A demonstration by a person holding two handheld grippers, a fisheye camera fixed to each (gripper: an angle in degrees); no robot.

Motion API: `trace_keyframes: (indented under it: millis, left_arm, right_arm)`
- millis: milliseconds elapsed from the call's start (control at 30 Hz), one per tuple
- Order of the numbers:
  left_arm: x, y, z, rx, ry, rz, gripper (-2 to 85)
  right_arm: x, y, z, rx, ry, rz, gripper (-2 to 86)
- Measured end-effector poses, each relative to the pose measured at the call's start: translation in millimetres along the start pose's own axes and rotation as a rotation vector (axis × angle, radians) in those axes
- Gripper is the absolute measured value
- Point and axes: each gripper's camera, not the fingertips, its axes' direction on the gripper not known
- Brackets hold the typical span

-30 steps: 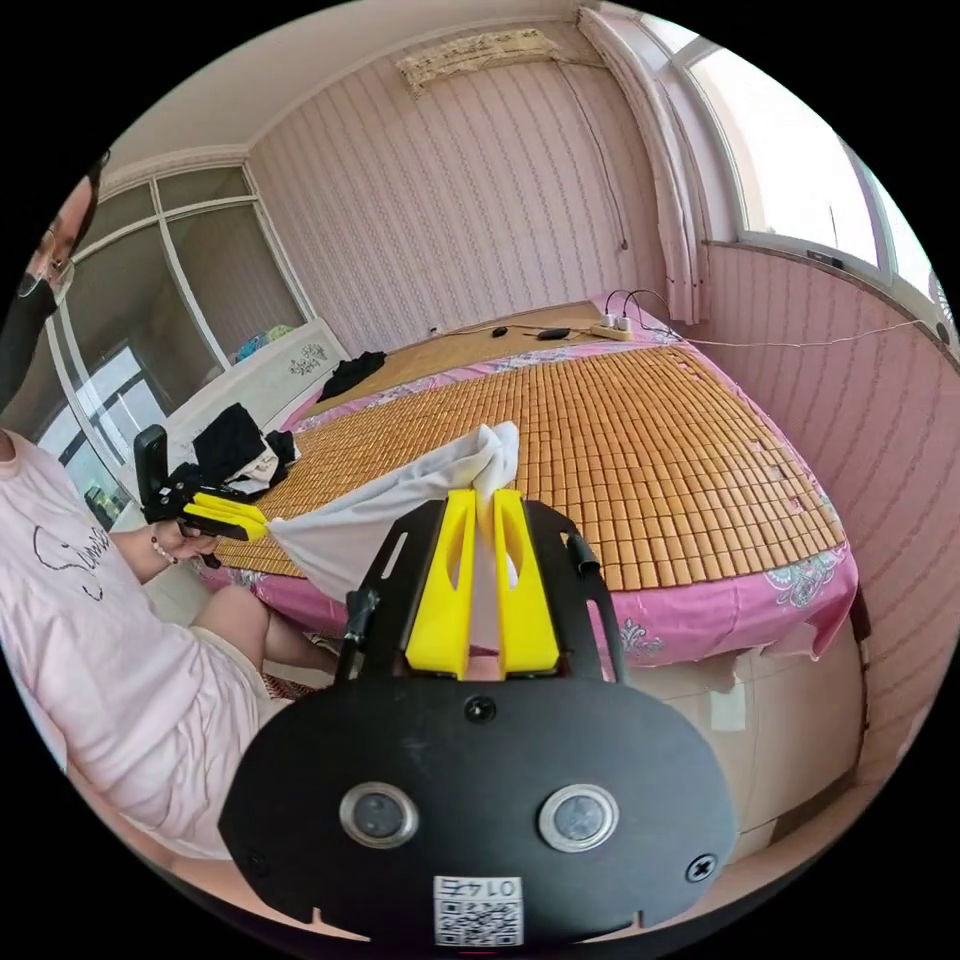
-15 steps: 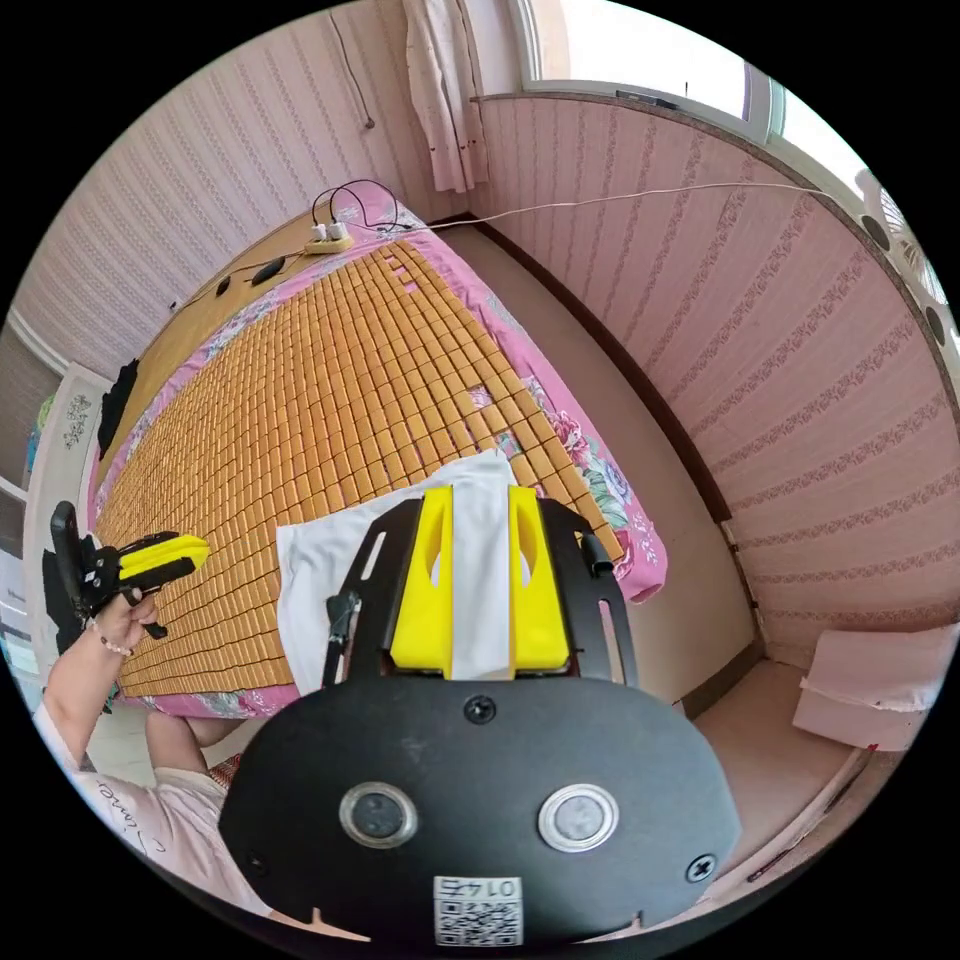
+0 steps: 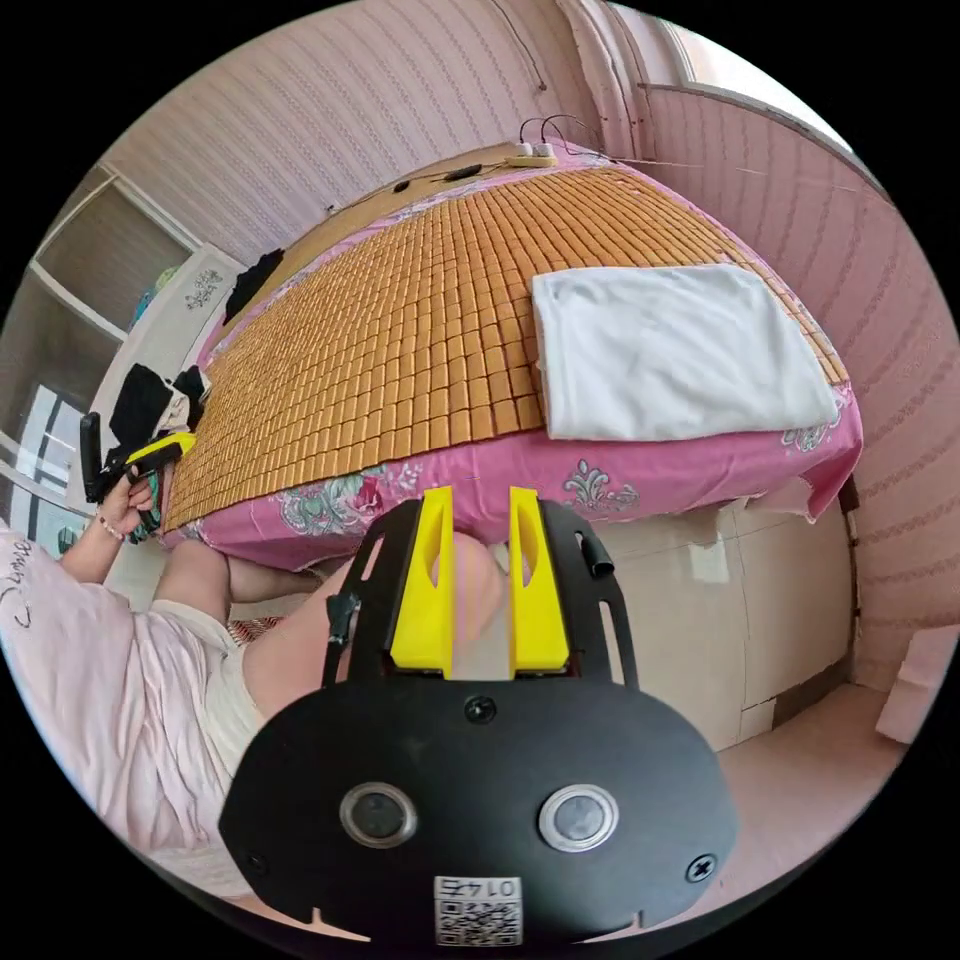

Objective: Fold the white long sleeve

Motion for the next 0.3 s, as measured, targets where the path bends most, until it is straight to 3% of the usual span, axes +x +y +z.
trace_keyframes:
  millis: [200,300]
  left_arm:
    - [-82,153,-152,0.324,-0.217,-0.269,0.4]
    - [-118,237,-212,0.421,-0.358,-0.397,0.8]
  right_arm:
    - [-222,-59,0,0.098,0.030,-0.496,7.6]
    - [-356,-85,10,0.114,-0.074,-0.750,8.0]
